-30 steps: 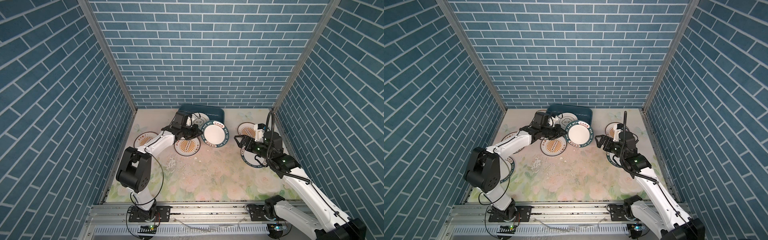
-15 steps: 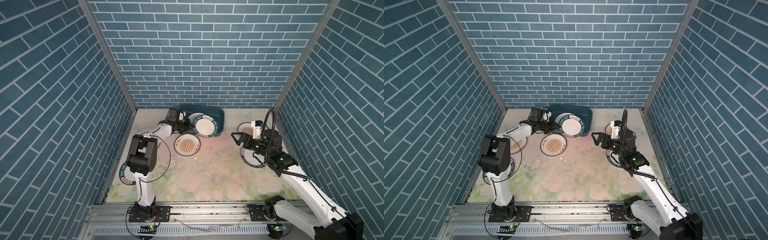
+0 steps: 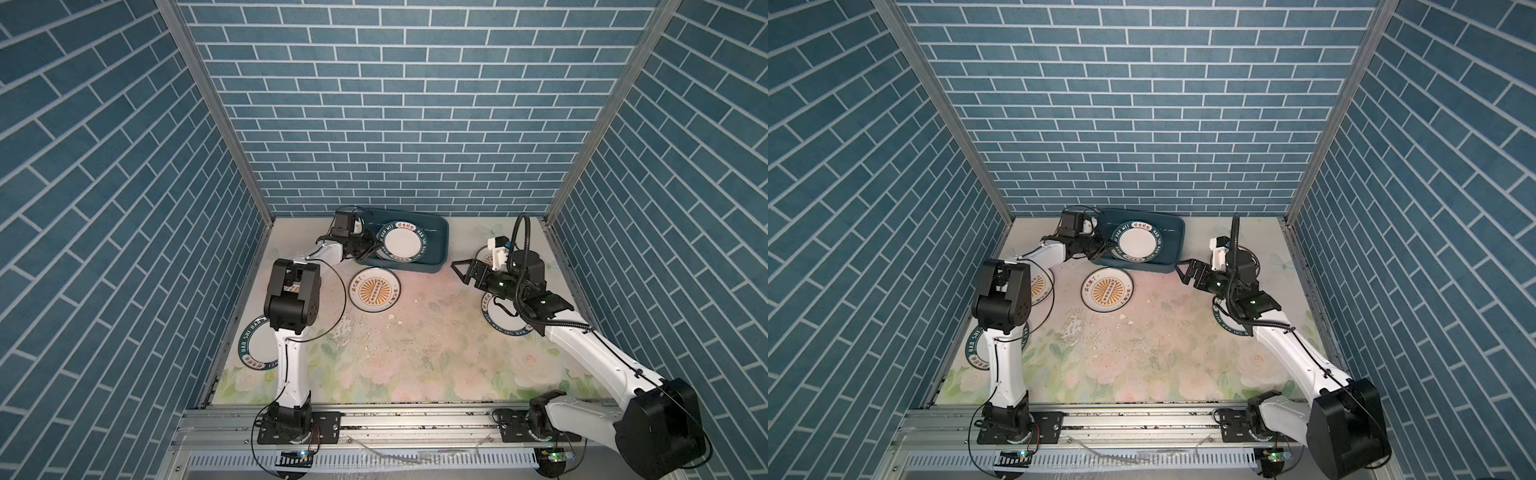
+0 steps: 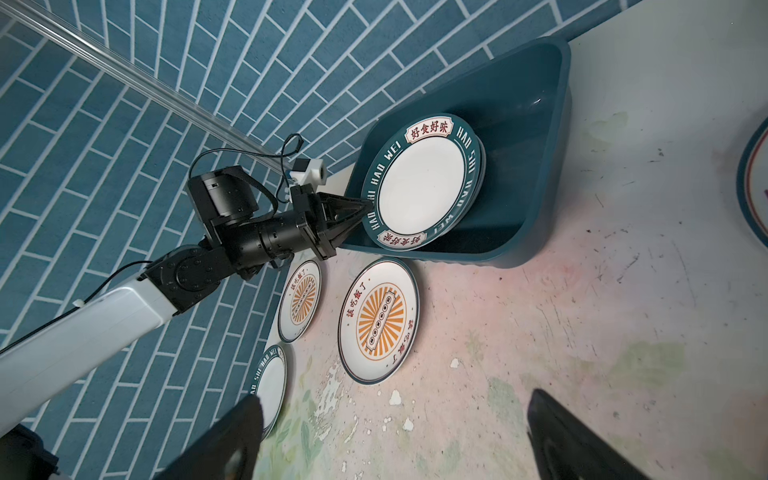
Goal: Place the plates into the plastic bin on the countertop
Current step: 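Lower the green-rim plate onto the bin stack and open the left gripper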
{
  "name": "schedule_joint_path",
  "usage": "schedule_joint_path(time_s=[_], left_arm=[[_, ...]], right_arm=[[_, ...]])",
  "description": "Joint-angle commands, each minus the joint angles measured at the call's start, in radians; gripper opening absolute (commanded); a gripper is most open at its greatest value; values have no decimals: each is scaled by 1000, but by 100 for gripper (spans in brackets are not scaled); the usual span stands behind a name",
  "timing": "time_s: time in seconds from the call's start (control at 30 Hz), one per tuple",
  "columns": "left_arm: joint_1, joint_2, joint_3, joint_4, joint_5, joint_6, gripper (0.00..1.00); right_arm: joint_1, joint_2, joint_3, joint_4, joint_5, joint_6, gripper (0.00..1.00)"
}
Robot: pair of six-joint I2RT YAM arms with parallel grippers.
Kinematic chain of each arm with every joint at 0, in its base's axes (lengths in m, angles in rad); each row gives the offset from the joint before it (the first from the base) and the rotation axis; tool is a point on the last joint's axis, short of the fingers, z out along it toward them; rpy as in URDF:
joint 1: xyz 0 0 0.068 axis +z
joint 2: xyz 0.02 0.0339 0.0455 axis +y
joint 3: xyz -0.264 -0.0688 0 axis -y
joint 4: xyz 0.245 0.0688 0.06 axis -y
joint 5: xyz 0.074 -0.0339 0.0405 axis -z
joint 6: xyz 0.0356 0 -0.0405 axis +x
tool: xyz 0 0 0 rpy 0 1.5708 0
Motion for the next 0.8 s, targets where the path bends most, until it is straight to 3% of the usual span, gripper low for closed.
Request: schedule_joint_path(time_s=[0.0,0.17,0.5,0.77], left_arm=[[19,21,51,29,0,-11,0],[25,52,110,-58,-21,66,0],[26,126,170,-106,-5,88,0],[26,153,219,-184,-33,130,12]], right_arm=[[-4,16,36,43,-18,9,98],[-3,35,42,42,-12,6,98],[-4,59,58,30,-4,6,99],[-3,58,59,12,15,5,98]])
